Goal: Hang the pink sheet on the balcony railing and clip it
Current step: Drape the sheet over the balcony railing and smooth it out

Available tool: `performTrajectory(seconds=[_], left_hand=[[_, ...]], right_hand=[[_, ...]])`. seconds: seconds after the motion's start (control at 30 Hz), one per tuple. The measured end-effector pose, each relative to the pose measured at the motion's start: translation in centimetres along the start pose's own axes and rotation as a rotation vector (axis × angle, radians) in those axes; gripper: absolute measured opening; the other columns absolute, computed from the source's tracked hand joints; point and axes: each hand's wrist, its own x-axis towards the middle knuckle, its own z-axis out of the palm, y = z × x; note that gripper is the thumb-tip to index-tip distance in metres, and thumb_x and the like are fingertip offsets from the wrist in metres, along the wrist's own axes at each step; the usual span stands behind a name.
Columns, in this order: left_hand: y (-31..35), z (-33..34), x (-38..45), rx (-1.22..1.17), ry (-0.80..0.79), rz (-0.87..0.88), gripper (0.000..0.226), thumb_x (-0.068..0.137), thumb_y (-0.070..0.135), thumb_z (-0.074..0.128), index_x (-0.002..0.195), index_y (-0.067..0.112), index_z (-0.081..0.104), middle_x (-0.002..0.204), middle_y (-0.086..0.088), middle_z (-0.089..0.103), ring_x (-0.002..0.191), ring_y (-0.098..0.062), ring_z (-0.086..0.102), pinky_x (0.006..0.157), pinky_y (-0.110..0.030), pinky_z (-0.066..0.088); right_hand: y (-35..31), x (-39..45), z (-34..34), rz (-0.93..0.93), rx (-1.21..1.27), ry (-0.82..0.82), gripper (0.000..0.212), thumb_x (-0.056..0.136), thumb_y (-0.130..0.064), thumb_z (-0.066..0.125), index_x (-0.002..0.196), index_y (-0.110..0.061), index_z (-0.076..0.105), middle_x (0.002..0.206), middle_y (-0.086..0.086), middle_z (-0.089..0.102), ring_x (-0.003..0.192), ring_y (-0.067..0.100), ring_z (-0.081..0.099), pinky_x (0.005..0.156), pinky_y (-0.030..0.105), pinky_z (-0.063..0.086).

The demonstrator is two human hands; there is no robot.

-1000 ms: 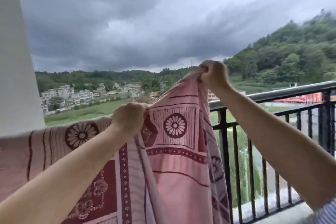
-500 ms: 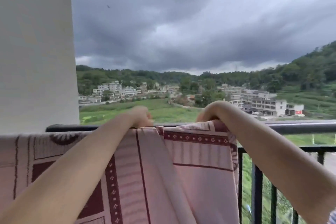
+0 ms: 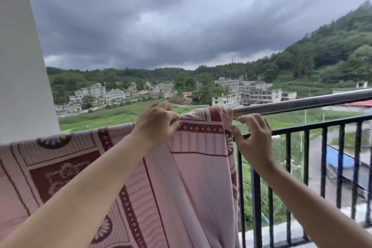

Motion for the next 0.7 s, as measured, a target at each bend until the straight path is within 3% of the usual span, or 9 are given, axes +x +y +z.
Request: performTrajectory(seconds=[0.07, 0.13, 0.2, 0.23, 0.37, 0.47, 0.57, 0.63, 0.7], left_hand=[[0.5, -0.2, 0.1, 0.154, -0.014, 0.007, 0.039, 0.088, 0.040, 0.051, 0.113, 0.011, 0.063, 0.112, -0.009, 0.053, 0.114, -0.025, 0.042, 0.099, -0.038, 0.038], [0.9, -0.2, 0.1, 0.248, -0.015, 0.009, 0.042, 0.087, 0.042, 0.052, 0.107, 0.008, 0.065, 0.111, -0.009, 0.053, 0.113, -0.024, 0.043, 0.097, -0.037, 0.040], [1.2, -0.1, 0.0, 0.255, -0.014, -0.009, 0.040, 0.088, 0.041, 0.052, 0.104, 0.007, 0.066, 0.107, -0.009, 0.056, 0.109, -0.025, 0.049, 0.092, -0.036, 0.045], [1.3, -0.2, -0.1, 0.253, -0.012, -0.016, 0.039, 0.088, 0.040, 0.051, 0.104, 0.008, 0.065, 0.106, -0.009, 0.058, 0.106, -0.025, 0.052, 0.090, -0.036, 0.047], [1.4, -0.6, 0.0, 0.282, -0.020, -0.006, 0.041, 0.087, 0.041, 0.052, 0.107, 0.008, 0.064, 0.103, -0.009, 0.061, 0.096, -0.024, 0.060, 0.083, -0.033, 0.051], [1.4, -1.0, 0.7, 0.278, -0.084, -0.020, 0.040, 0.085, 0.040, 0.055, 0.104, 0.007, 0.065, 0.107, -0.010, 0.062, 0.098, -0.025, 0.061, 0.084, -0.036, 0.051], [1.8, -1.6, 1.9, 0.285, -0.187, -0.042, 0.036, 0.082, 0.042, 0.060, 0.098, 0.011, 0.065, 0.100, -0.005, 0.063, 0.094, -0.022, 0.060, 0.079, -0.031, 0.048], [2.4, -2.1, 3.0, 0.284, -0.281, -0.087, 0.024, 0.079, 0.040, 0.064, 0.083, 0.017, 0.063, 0.081, 0.002, 0.056, 0.082, -0.016, 0.054, 0.069, -0.026, 0.043], [3.4, -2.6, 4.5, 0.239, -0.325, -0.154, 0.019, 0.077, 0.032, 0.065, 0.067, 0.017, 0.058, 0.067, 0.006, 0.050, 0.066, -0.011, 0.048, 0.055, -0.020, 0.039]], right_hand=[[1.0, -3.4, 0.7, 0.071, -0.145, -0.165, 0.052, 0.074, -0.047, 0.048, 0.093, 0.000, 0.059, 0.094, 0.017, 0.064, 0.090, 0.031, 0.059, 0.086, 0.034, 0.042], [0.9, -4.7, 1.1, 0.274, -0.061, -0.490, 0.042, 0.080, -0.039, 0.056, 0.100, -0.002, 0.056, 0.098, 0.011, 0.062, 0.095, 0.028, 0.056, 0.089, 0.036, 0.047], [0.6, -4.8, 0.9, 0.445, 0.159, -0.744, 0.020, 0.083, -0.019, 0.060, 0.088, 0.000, 0.062, 0.086, 0.009, 0.065, 0.082, 0.022, 0.059, 0.082, 0.037, 0.054], [0.6, -4.7, 0.5, 0.475, 0.190, -0.788, 0.017, 0.083, -0.012, 0.059, 0.081, 0.003, 0.065, 0.081, 0.011, 0.067, 0.073, 0.021, 0.060, 0.075, 0.035, 0.056], [1.4, -3.0, -4.4, 0.422, 0.074, -0.668, 0.034, 0.088, -0.010, 0.054, 0.054, -0.008, 0.055, 0.055, -0.001, 0.055, 0.045, 0.009, 0.049, 0.043, 0.013, 0.043], [3.9, 2.1, -8.7, 0.396, 0.006, -0.361, 0.030, 0.084, -0.001, 0.055, 0.054, 0.001, 0.058, 0.047, 0.004, 0.050, 0.034, 0.011, 0.043, 0.032, 0.010, 0.036], [5.4, 10.0, -10.2, 0.318, -0.053, -0.065, 0.018, 0.079, -0.001, 0.054, 0.067, 0.006, 0.065, 0.059, 0.014, 0.056, 0.053, 0.013, 0.054, 0.044, 0.020, 0.040], [5.1, 14.5, -9.1, 0.222, -0.076, -0.058, 0.015, 0.078, 0.000, 0.052, 0.077, 0.007, 0.066, 0.075, 0.027, 0.064, 0.075, 0.032, 0.061, 0.058, 0.035, 0.048], [4.7, 18.3, -7.1, 0.100, -0.137, -0.093, 0.019, 0.079, 0.000, 0.050, 0.088, 0.009, 0.065, 0.092, 0.032, 0.065, 0.089, 0.038, 0.061, 0.067, 0.034, 0.044]])
